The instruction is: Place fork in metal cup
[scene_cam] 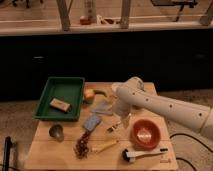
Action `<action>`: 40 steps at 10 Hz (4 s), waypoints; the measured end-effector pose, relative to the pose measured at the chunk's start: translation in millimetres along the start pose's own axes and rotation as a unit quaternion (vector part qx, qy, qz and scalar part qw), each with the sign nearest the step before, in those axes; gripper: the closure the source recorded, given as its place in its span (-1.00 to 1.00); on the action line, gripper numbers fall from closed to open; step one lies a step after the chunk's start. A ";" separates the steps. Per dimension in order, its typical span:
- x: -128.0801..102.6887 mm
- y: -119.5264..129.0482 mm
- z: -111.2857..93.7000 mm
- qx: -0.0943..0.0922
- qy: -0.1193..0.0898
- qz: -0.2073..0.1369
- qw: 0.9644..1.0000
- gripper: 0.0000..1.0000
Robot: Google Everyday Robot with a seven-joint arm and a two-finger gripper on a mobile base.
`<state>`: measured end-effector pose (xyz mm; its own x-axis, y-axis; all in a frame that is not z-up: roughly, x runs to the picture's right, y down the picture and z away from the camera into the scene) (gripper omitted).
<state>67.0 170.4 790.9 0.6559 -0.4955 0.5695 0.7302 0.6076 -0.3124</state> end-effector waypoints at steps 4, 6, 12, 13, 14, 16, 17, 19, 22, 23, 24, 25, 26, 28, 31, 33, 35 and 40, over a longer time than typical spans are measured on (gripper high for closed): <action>-1.0 3.7 18.3 -0.006 -0.011 0.005 1.000 -0.38; 1.1 8.5 30.4 -0.012 -0.017 0.014 1.000 -0.10; 19.5 29.0 49.3 -0.024 -0.027 0.044 0.998 -0.04; 21.6 31.1 52.1 -0.026 -0.029 0.047 0.998 -0.04; 23.6 32.1 55.5 -0.027 -0.031 0.049 0.998 -0.04; 26.7 30.0 63.2 -0.032 -0.034 0.049 0.998 -0.04; 27.6 27.3 65.9 -0.034 -0.035 0.047 0.998 -0.01; 28.6 20.4 72.6 -0.039 -0.039 0.046 0.997 0.31; 31.7 18.3 73.0 -0.039 -0.036 0.046 0.998 0.93; 31.8 19.0 72.9 -0.039 -0.036 0.046 0.997 1.00; 31.7 18.0 73.1 -0.040 -0.036 0.045 0.998 1.00; 34.1 15.2 77.0 -0.038 -0.039 0.044 0.998 1.00; 34.1 14.7 77.8 -0.039 -0.039 0.043 0.998 1.00; 34.8 16.2 74.8 -0.041 -0.038 0.042 0.998 1.00; 34.9 17.2 73.6 -0.040 -0.037 0.033 0.998 1.00; 29.0 8.9 62.4 -0.029 -0.036 0.011 0.999 1.00; 24.3 3.0 46.6 -0.018 -0.032 -0.006 0.999 1.00; 17.2 -6.1 27.9 -0.007 -0.027 -0.026 0.999 1.00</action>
<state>68.5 175.5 823.8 0.6057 -0.4919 0.6255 0.7661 0.5728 -0.2914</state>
